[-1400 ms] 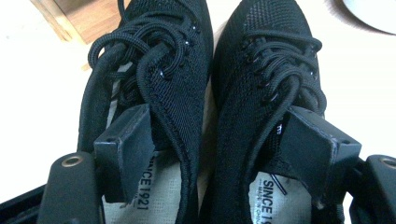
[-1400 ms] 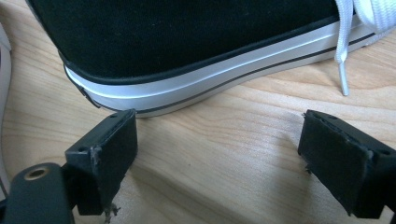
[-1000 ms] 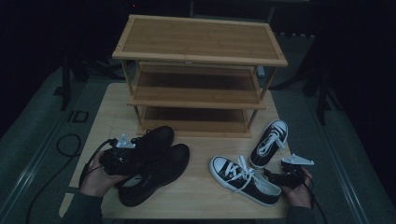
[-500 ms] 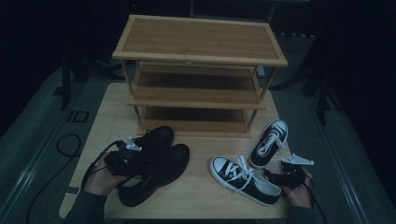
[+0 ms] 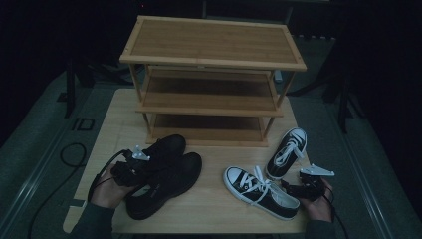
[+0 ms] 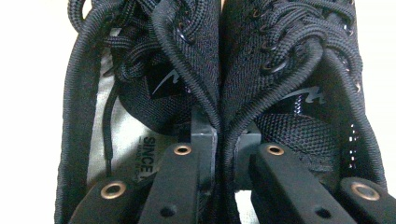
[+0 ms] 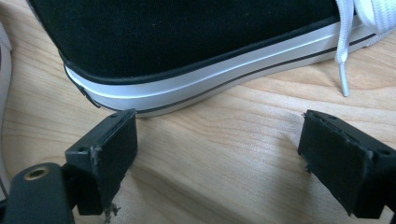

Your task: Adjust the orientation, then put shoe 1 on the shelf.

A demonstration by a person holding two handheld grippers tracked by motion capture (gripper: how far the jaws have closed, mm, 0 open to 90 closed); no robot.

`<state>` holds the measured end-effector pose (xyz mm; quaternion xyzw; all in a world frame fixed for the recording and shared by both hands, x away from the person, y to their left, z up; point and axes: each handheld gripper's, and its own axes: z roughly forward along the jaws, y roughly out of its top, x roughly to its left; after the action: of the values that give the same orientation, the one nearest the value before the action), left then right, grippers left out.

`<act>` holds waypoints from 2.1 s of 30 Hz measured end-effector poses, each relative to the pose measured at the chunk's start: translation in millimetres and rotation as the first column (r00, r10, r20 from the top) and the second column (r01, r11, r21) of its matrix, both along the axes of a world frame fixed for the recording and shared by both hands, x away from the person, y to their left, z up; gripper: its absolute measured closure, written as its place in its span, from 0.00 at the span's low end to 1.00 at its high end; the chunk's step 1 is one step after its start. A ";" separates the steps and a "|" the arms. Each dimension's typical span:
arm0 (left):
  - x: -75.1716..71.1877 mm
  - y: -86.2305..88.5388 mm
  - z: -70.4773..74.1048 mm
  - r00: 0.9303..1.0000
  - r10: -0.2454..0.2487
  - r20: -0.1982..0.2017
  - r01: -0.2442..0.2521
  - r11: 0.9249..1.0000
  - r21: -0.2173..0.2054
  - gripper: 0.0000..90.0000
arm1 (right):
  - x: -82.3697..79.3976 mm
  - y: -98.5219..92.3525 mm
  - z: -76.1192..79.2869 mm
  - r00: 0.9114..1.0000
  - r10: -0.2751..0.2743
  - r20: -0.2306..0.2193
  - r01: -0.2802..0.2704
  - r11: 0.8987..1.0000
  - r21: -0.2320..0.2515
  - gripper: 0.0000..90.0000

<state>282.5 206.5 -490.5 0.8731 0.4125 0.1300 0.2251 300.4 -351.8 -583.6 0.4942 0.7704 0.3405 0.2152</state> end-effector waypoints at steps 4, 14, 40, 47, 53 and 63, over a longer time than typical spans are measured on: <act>1.8 1.8 1.0 1.000 0.007 -0.008 -0.007 1.000 -0.013 0.94 | 0.0 0.0 0.0 1.000 0.000 0.000 0.000 1.000 0.000 0.13; 1.1 4.3 1.7 0.999 0.032 0.006 -0.032 0.999 -0.033 0.95 | -0.1 0.1 0.0 1.000 0.000 0.000 0.000 1.000 0.000 0.13; 1.5 5.4 9.8 0.997 0.071 0.030 -0.068 0.995 -0.069 0.95 | 0.0 0.0 0.0 1.000 0.000 0.000 0.000 1.000 0.000 0.13; 4.1 0.7 15.8 0.997 0.064 0.041 -0.061 0.996 -0.072 0.95 | 0.0 0.0 0.0 1.000 0.000 0.000 0.000 1.000 0.000 0.13; 6.4 -3.4 17.9 0.997 0.060 0.044 -0.057 0.996 -0.074 0.95 | 0.2 -0.1 0.0 1.000 0.002 0.000 -0.002 1.000 0.000 0.13; 13.5 -10.2 26.6 0.997 0.051 0.058 -0.047 0.996 -0.072 0.95 | 0.2 -0.1 0.0 1.000 0.002 0.000 -0.002 1.000 0.001 0.13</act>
<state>296.0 196.3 -463.9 0.8498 0.4314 0.1471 0.2648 300.7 -351.9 -583.6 0.4935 0.7708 0.3409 0.2147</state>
